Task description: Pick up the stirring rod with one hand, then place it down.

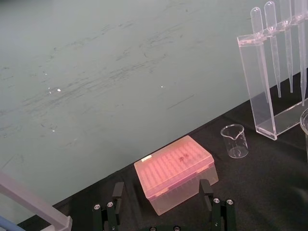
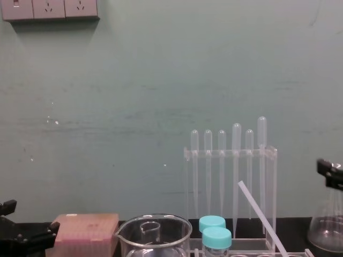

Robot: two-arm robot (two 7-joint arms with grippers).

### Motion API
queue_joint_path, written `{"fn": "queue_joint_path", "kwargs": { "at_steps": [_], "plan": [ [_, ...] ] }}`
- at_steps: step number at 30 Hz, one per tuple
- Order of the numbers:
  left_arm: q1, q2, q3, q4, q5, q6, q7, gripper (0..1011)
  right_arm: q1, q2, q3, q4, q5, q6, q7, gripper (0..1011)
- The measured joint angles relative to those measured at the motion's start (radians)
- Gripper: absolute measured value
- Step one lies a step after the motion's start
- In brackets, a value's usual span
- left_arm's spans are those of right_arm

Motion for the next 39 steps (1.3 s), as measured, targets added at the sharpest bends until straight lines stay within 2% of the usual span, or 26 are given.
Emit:
{"fn": "queue_joint_path", "kwargs": {
  "at_steps": [1, 4, 5, 6, 7, 8, 9, 12, 13, 14, 19, 23, 30, 34, 39],
  "plan": [
    [0.0, 0.0, 0.0, 0.0, 0.0, 0.0, 0.0, 1000, 0.001, 0.001, -0.002, -0.008, 0.009, -0.026, 0.03, 1003],
    [0.0, 0.0, 0.0, 0.0, 0.0, 0.0, 0.0, 1000, 0.008, 0.001, -0.012, -0.013, 0.028, -0.051, 0.082, 1003],
    [0.0, 0.0, 0.0, 0.0, 0.0, 0.0, 0.0, 1000, 0.016, 0.001, -0.02, -0.013, 0.051, -0.056, 0.125, 1003],
    [0.0, 0.0, 0.0, 0.0, 0.0, 0.0, 0.0, 1000, 0.021, 0.001, -0.025, -0.012, 0.066, -0.056, 0.149, 1003],
    [0.0, 0.0, 0.0, 0.0, 0.0, 0.0, 0.0, 1000, 0.033, 0.0, -0.034, -0.007, 0.107, -0.042, 0.202, 1003],
    [0.0, 0.0, 0.0, 0.0, 0.0, 0.0, 0.0, 1000, 0.04, -0.001, -0.039, -0.002, 0.129, -0.03, 0.227, 1003],
    [0.0, 0.0, 0.0, 0.0, 0.0, 0.0, 0.0, 1000, 0.048, -0.003, -0.043, 0.004, 0.151, -0.015, 0.255, 1003],
    [0.0, 0.0, 0.0, 0.0, 0.0, 0.0, 0.0, 1000, 0.094, -0.019, -0.062, 0.039, 0.247, 0.085, 0.368, 1003],
    [0.0, 0.0, 0.0, 0.0, 0.0, 0.0, 0.0, 1000, 0.094, -0.019, -0.062, 0.039, 0.247, 0.085, 0.368, 1003],
    [0.0, 0.0, 0.0, 0.0, 0.0, 0.0, 0.0, 1000, 0.114, -0.028, -0.07, 0.057, 0.283, 0.131, 0.411, 1003],
    [0.0, 0.0, 0.0, 0.0, 0.0, 0.0, 0.0, 1000, 0.174, -0.057, -0.086, 0.118, 0.371, 0.261, 0.531, 1003],
    [0.0, 0.0, 0.0, 0.0, 0.0, 0.0, 0.0, 1000, 0.2, -0.071, -0.093, 0.147, 0.4, 0.331, 0.58, 1003],
    [0.0, 0.0, 0.0, 0.0, 0.0, 0.0, 0.0, 1000, 0.225, -0.086, -0.103, 0.181, 0.421, 0.433, 0.607, 1003],
    [0.0, 0.0, 0.0, 0.0, 0.0, 0.0, 0.0, 1000, 0.235, -0.089, -0.109, 0.193, 0.421, 0.471, 0.602, 1003],
    [0.0, 0.0, 0.0, 0.0, 0.0, 0.0, 0.0, 1000, 0.235, -0.09, -0.109, 0.194, 0.421, 0.471, 0.601, 1003]
  ]
}}
